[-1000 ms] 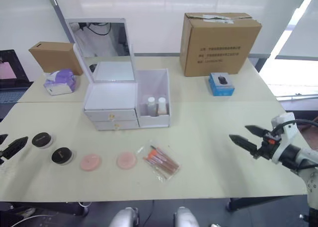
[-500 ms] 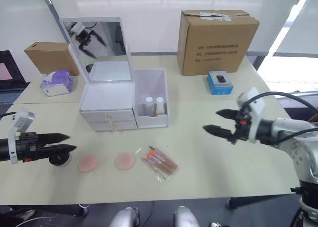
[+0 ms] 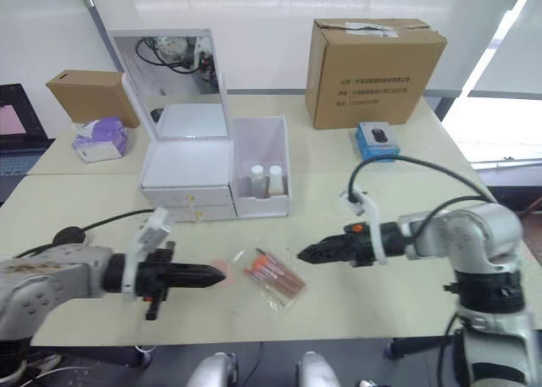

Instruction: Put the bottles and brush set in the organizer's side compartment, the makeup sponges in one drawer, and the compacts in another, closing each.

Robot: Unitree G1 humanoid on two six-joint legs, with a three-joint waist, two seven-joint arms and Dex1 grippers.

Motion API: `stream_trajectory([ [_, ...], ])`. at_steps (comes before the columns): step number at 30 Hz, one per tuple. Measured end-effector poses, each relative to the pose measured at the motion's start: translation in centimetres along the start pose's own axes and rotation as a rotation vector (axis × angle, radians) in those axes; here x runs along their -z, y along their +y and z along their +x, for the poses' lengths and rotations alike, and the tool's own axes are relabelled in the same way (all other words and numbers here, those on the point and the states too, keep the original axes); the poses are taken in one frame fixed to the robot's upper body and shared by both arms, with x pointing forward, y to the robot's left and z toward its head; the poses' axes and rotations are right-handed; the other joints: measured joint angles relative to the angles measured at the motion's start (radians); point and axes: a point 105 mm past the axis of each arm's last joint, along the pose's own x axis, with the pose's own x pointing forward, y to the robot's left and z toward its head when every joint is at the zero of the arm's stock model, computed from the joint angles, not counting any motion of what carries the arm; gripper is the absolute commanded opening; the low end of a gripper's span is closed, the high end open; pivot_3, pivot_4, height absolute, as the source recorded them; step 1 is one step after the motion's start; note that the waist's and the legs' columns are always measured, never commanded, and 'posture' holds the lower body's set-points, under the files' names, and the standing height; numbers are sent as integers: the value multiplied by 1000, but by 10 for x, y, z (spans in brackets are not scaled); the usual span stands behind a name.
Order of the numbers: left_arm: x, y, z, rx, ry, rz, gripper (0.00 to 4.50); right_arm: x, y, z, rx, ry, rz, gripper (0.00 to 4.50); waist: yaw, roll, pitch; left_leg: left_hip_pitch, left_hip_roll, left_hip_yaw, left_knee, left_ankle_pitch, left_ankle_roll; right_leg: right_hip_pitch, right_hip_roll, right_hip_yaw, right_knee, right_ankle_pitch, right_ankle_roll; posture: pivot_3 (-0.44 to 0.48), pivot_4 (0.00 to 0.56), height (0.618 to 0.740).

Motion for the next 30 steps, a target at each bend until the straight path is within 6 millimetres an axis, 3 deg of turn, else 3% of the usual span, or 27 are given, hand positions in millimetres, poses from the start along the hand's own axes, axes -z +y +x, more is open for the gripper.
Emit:
stream_trajectory([
  [7,33,12,44,-57,93,-54,9,-8,-20,30,53,4,107,4500,-1,1,-1,0,0,-3,1,0,1,1,3,1,0,1,-1,0,150,740],
  [10,36,14,53,-80,91,-63,9,-3,-24,39,60,44,130,4500,-2,1,-1,1,0,-3,1,0,1,1,3,1,1,1,-1,0,150,740],
  [14,47,19,56,-136,163,-52,9,2,-26,51,55,103,109,4500,-5,2,-1,1,0,-3,1,0,1,1,3,2,1,0,0,0,150,740],
  [30,43,30,54,-274,193,-13,9,17,-5,86,-274,172,207,4500,-9,2,-2,2,1,-8,1,0,1,1,9,3,1,0,0,0,150,740],
])
